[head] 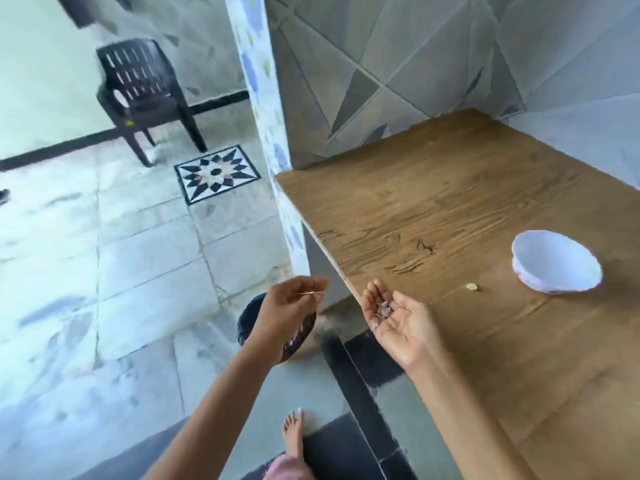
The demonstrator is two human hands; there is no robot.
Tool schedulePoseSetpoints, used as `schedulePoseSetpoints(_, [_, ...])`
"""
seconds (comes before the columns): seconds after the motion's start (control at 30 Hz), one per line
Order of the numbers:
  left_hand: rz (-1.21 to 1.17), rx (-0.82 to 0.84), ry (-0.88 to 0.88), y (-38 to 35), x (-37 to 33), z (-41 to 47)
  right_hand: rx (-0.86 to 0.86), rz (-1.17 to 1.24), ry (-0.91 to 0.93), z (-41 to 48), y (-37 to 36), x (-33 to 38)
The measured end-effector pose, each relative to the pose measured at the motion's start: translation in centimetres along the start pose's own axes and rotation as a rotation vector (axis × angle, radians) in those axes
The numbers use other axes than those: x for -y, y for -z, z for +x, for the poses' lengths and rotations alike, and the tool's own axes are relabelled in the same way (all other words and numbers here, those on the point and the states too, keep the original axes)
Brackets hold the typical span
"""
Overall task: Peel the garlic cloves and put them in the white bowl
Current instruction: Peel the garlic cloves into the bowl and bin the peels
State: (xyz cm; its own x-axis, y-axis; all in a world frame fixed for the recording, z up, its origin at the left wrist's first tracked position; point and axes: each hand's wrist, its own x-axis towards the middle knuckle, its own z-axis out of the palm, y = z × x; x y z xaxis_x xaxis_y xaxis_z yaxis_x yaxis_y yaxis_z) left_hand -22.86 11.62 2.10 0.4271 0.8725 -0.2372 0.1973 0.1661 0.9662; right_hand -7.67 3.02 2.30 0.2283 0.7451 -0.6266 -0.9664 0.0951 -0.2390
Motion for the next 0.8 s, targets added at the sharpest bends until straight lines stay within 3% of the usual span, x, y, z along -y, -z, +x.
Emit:
schedulePoseSetpoints(0.13, [-0.057,-0.154,0.024,5.4,1.6,0.6,0.015,-0.105,-0.127,3.5,-2.9,-5.3])
schedulePoseSetpoints(0.3, [-0.037,-0.216,0.103,11.5,4.6,3.6,-0.021,-0.183,-0.222,10.0,-5.9,-11.7])
schedulePoseSetpoints(0.57, [0.078,-0.201,0.302,21.4,13.1,14.9,-0.152,-0.198,-0.218,26.5,-7.0,-21.8])
schedulePoseSetpoints(0.8, [0.307,-0.082,0.409,24.2,28.2,28.8,-0.366,-0.354,-0.195,44.9,-1.0,-27.9])
